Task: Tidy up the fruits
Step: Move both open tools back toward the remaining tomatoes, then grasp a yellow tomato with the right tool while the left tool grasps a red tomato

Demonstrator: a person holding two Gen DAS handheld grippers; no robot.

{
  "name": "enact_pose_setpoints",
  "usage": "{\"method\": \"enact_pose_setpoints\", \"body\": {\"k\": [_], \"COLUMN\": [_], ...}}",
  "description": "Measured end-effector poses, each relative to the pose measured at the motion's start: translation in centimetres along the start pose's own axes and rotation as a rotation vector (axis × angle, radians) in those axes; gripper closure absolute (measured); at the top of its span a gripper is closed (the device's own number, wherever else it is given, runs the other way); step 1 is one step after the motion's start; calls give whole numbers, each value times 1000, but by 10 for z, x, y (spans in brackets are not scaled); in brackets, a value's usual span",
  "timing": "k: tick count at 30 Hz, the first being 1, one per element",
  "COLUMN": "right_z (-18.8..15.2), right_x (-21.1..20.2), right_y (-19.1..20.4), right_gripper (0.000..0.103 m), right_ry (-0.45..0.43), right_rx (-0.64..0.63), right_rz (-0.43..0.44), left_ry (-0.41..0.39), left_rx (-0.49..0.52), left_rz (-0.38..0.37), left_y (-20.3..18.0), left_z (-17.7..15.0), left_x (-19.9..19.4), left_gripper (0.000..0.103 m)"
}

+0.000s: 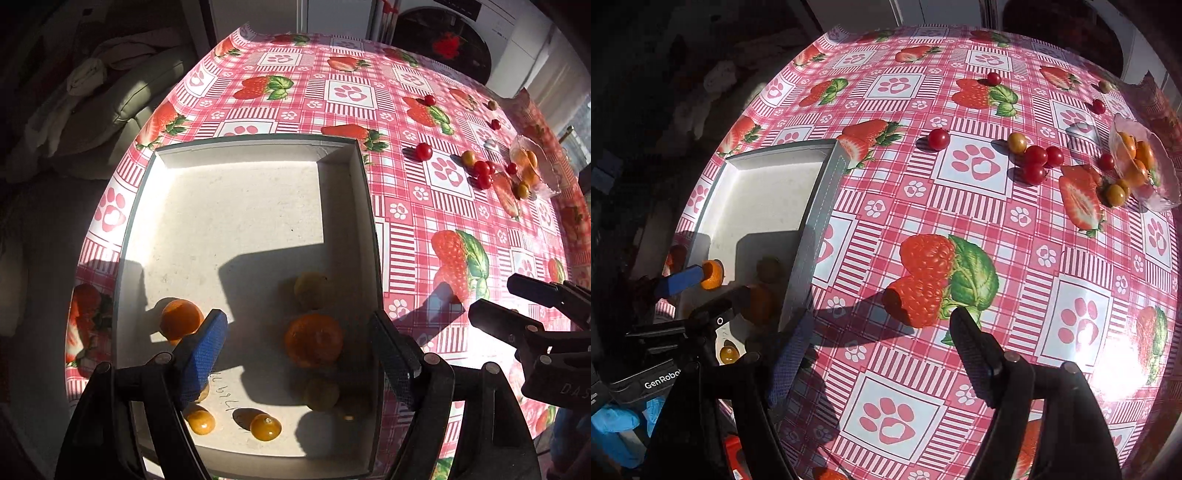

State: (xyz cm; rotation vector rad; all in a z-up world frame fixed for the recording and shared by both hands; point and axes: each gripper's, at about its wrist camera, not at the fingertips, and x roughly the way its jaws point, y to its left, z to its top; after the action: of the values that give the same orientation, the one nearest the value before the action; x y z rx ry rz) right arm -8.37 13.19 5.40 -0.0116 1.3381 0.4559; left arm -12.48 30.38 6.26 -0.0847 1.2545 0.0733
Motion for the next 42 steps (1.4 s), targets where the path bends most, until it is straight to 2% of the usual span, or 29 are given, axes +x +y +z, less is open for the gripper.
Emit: {"method": "enact_pose_setpoints", "body": {"k": [8,14,17,25,34,37,40,42], "right_z": [-38,-44,-45,-47,-49,-52,-51,-49], "right_x": [-9,-9,-8,-5,5,7,11,13], "right_y": [-59,-77,-79,-81,-67,-64,-58,-53], "right_gripper": [23,23,23,23,25,30,34,42], "right_ry": [24,23,24,14,7,6,0,-1], "right_rx": [117,138,122,101,31,13,-12,-32], "right_rz": [-78,-88,-93,-90,-92,-98,-115,-143], "left_ry": [-1,-23,-37,-91,-121,-102,-92,-97], "left_rx": [63,28,21,79,58,72,75,76], "left_rz": [-76,-119,-100,28,17,17,22,11], "left_y": [-53,-86,-101,-123,-131,-135,-137,-138], "left_z": [22,50,64,101,140,145,146,145], "left_x": [-5,0,12,54,87,98,104,104], "left_gripper": [23,23,23,23,24,36,37,44]}}
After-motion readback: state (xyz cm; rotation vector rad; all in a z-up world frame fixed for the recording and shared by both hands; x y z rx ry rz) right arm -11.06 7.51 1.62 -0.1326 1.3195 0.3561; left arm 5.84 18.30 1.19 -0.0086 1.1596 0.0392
